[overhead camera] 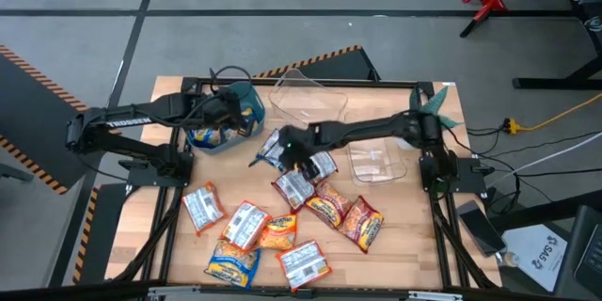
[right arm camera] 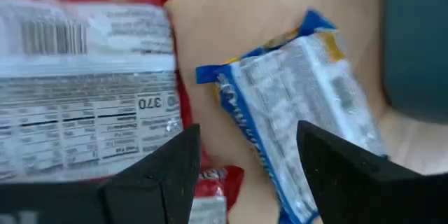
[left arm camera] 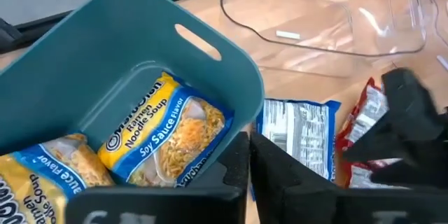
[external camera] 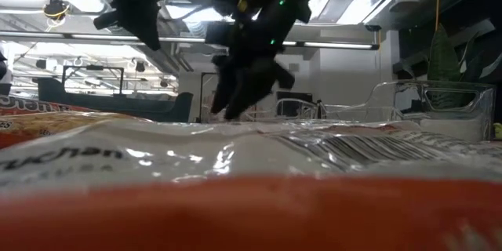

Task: Sort Maruchan noodles
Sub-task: Put the blue noodle pack into the blue bin

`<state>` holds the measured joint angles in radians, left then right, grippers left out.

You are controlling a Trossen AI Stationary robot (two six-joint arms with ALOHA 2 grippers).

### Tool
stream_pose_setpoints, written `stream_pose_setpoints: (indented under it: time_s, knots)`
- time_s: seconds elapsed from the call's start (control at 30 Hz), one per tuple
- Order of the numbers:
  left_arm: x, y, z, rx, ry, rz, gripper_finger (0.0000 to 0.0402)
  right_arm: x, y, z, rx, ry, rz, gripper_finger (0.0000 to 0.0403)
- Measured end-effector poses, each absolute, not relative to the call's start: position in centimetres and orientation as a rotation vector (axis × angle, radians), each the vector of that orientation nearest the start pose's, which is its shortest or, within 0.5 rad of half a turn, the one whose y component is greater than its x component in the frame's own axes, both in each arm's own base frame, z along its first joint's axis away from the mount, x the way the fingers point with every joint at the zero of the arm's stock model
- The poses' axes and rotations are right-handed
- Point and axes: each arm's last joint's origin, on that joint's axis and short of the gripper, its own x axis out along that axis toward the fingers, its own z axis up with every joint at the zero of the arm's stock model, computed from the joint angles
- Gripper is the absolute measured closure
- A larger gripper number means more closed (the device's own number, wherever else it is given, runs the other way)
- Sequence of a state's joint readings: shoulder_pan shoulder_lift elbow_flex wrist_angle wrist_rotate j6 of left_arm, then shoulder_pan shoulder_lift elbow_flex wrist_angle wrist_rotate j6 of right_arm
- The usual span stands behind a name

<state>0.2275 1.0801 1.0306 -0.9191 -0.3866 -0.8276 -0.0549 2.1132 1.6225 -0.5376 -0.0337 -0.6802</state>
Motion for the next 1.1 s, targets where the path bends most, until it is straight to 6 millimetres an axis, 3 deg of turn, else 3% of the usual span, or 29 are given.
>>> stream_pose_setpoints:
  time_s: [0.17, 0.33, 0.5, 0.63, 0.77, 1.1]
  knots:
    - [19.1, 5.0, 30.6, -0.644, 0.689, 0.908, 0.0351, 46.3, -1.3, 15.9, -0.725, 1.005, 0.239, 0.0176]
    - [19.2, 4.6, 30.6, -0.637, 0.693, 0.892, 0.0317, 47.0, -1.1, 14.2, -0.799, 1.015, 0.181, 0.0133]
    - [19.1, 4.6, 30.6, -0.639, 0.692, 0.898, 0.0308, 47.4, -1.4, 13.1, -0.824, 1.027, 0.114, 0.0084]
    - [19.1, 4.6, 30.6, -0.637, 0.693, 0.901, 0.0308, 47.5, -1.4, 12.8, -0.822, 1.033, 0.099, 0.0076]
    - [19.1, 4.6, 30.6, -0.635, 0.692, 0.903, 0.0308, 47.5, -1.4, 12.7, -0.786, 1.036, 0.074, 0.0123]
    - [19.1, 4.6, 30.6, -0.634, 0.694, 0.905, 0.0308, 47.5, -1.1, 12.6, -0.735, 1.043, 0.015, 0.0333]
